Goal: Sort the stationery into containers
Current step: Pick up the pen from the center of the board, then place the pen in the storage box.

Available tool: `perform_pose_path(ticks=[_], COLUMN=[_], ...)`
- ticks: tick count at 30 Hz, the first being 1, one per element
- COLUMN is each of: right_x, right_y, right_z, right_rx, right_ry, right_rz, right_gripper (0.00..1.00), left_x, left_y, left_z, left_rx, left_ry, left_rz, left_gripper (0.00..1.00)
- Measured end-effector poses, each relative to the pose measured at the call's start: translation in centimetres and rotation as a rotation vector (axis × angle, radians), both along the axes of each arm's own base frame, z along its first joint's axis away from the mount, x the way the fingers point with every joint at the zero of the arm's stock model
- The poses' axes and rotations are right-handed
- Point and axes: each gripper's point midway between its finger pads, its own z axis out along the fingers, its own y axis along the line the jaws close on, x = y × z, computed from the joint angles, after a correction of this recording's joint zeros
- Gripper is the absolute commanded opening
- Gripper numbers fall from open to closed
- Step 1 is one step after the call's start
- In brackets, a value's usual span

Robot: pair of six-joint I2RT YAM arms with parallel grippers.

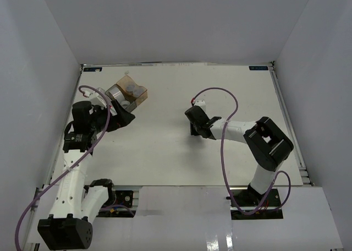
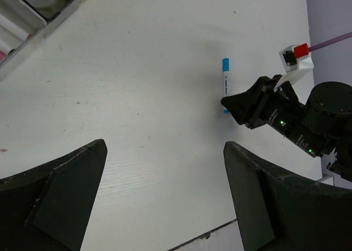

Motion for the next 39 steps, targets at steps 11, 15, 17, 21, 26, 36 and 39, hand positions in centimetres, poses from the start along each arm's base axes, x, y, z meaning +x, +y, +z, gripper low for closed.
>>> perform_pose_path(ticks=[11, 15, 17, 21, 26, 36, 39], right_x=[-1.9, -4.8, -6.0, -7.5, -8.7, -9.4, -9.5], right_y=[-0.4, 0.8, 1.9, 3.6, 4.2, 5.2, 5.1], right_z=[0.4, 1.8, 3.5, 7.1, 9.9, 12.9, 13.1], right_rx=[0.005, 0.020, 0.069, 0.199, 0.346, 0.470, 0.487], right_ry=[-0.023, -0.025, -0.045, -0.092, -0.126, -0.174, -0.181], right_rz=[0.068, 0.168, 0.217, 0.268, 0.292, 0.321, 0.319], right_gripper=[0.11, 0.11, 0.11, 0.11, 0.13, 0.16, 0.17], left_x=[-2.9, -3.3, -3.4, -3.4, -3.2, -0.8, -0.1], left_y=[-5.0, -7.0, -8.5, -11.8, -15.6, -20.2, -21.2], left_z=[-1.6, -1.6, -1.4, -1.6, -2.9, -3.9, -4.4], left_rx=[-0.118, -0.172, -0.199, -0.236, -0.237, -0.202, -0.192], left_ry=[0.081, 0.112, 0.121, 0.150, 0.200, 0.231, 0.241], left_rz=[-0.167, -0.197, -0.223, -0.267, -0.279, -0.189, -0.173], left_gripper=[0.98, 0.98, 0.98, 0.98, 0.97, 0.81, 0.74])
